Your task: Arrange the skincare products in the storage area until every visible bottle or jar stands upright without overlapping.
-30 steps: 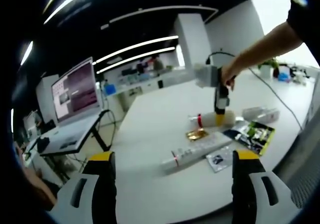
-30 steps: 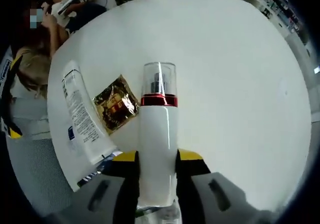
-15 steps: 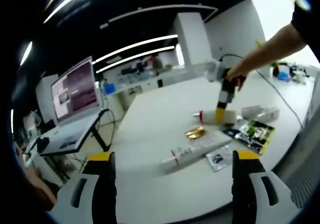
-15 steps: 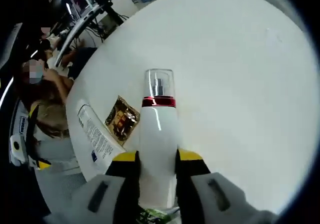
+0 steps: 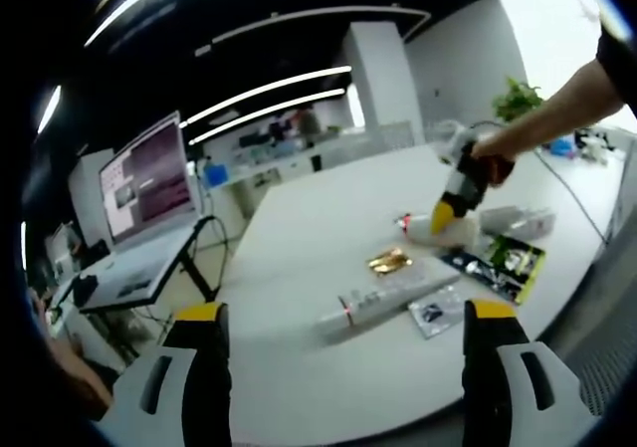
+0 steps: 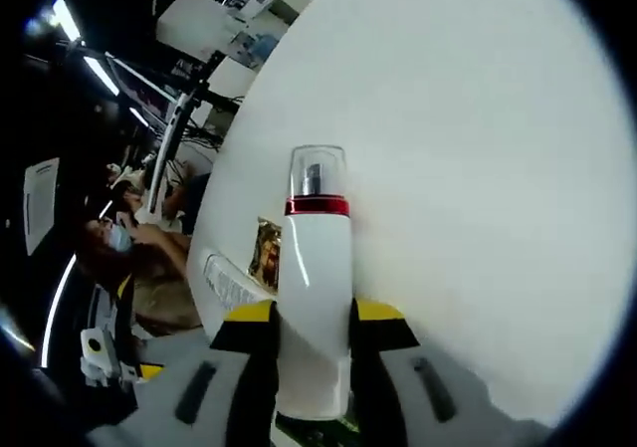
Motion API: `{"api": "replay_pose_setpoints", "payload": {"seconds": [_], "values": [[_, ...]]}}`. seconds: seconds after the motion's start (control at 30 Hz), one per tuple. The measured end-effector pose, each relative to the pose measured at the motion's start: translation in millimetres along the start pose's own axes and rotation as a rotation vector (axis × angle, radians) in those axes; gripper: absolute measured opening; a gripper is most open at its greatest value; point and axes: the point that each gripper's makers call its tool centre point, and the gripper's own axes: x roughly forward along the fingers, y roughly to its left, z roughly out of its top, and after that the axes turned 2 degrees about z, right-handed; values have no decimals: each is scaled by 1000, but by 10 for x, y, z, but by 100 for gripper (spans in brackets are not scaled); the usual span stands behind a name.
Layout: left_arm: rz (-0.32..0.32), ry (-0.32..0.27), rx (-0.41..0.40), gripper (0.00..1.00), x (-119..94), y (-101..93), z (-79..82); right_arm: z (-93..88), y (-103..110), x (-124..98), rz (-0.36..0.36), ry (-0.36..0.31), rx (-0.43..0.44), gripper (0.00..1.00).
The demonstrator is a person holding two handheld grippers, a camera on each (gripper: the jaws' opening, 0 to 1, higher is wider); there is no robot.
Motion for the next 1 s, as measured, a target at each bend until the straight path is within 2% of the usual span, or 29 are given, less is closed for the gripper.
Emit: {"api": "replay_pose_setpoints", "payload": {"seconds": [0.2,0.33,0.63,0.73,0.87,1.0], "values": [[-11,13,5,97,0,-21,-12,-105,120,-115,44,-52,0,26],[-7,60,25,97,14,-21,-72,-169,191,-190,64,-84,-11,26],[-59,67,-44,97,29,-32,2,-304,310,-373,95,-159,-31,26],[-68,92,8,97,60,-47,-4,-352,310,-418,90,-177,-41,26],[-137,90,-7,96,121,-153,84,-413,338,-492,99,-205,-44,26],[-179,81,13,94,173,-211,166,-460,394,-554,113,-238,-41,26]]}}
